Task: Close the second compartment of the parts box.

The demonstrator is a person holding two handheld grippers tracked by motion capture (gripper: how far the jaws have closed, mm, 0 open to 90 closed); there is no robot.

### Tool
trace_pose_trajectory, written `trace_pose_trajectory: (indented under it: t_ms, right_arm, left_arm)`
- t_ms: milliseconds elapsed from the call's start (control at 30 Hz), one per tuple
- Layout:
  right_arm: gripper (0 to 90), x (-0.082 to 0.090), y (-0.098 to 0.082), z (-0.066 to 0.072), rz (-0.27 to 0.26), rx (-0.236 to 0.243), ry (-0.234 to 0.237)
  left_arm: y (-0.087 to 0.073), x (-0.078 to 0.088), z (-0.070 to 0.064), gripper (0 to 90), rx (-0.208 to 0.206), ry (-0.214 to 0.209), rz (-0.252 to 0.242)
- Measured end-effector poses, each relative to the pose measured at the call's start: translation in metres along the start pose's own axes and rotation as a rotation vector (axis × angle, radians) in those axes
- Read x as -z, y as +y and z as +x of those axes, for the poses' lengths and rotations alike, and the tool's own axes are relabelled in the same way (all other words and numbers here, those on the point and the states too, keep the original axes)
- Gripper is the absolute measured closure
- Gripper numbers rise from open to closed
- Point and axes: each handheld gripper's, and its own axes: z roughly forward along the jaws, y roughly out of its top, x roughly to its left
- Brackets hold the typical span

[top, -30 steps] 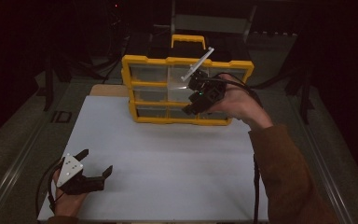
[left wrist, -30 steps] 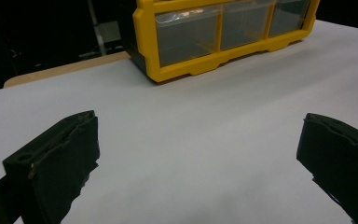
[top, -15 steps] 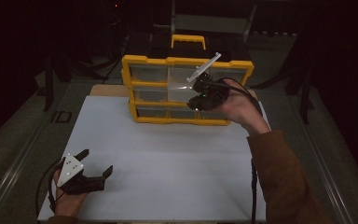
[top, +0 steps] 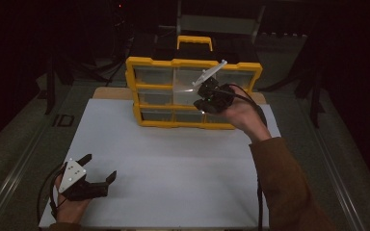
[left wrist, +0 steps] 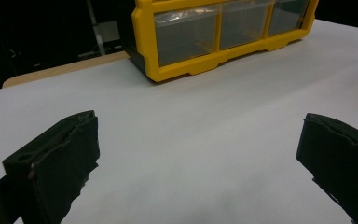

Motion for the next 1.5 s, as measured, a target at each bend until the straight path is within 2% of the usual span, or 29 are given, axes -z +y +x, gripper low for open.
trace_pose_trajectory:
  t_ms: [133,200,433,700,800,933,1167,1500]
  right_arm:
    - [90.0,-0.004,-0.002,-0.001,-0.011,-0.002,-0.023]
    - [90.0,-0.006,-0.002,0.000,-0.006,0.005,-0.053]
    - [90.0,-0.009,0.000,0.000,-0.008,0.010,-0.071]
    - [90.0,-0.011,0.003,0.002,-0.014,0.011,-0.072]
    - [90.0,-0.011,0.005,0.001,-0.028,0.000,-0.070]
    - [90.0,-0.012,0.006,-0.002,-0.036,-0.008,-0.095]
    - [90.0,-0.015,0.008,-0.005,-0.048,-0.032,-0.089]
    - [90.0,-0.016,0.010,-0.011,-0.066,-0.078,-0.104]
  left_arm:
    - [0.000,0.000,0.000,0.0,0.001,0.000,0.000]
    - [0.000,0.000,0.000,0.0,0.001,0.001,0.000]
    - [0.000,0.000,0.000,0.0,0.002,0.000,0.000]
    - [0.000,0.000,0.000,0.0,0.000,-0.002,0.000]
    - [0.000,0.000,0.000,0.0,0.002,0.000,0.000]
    - [0.000,0.000,0.000,0.0,0.002,-0.001,-0.001]
    - [0.000,0.000,0.000,0.0,0.003,-0.001,0.000]
    - [0.000,0.000,0.000,0.0,0.002,-0.001,0.003]
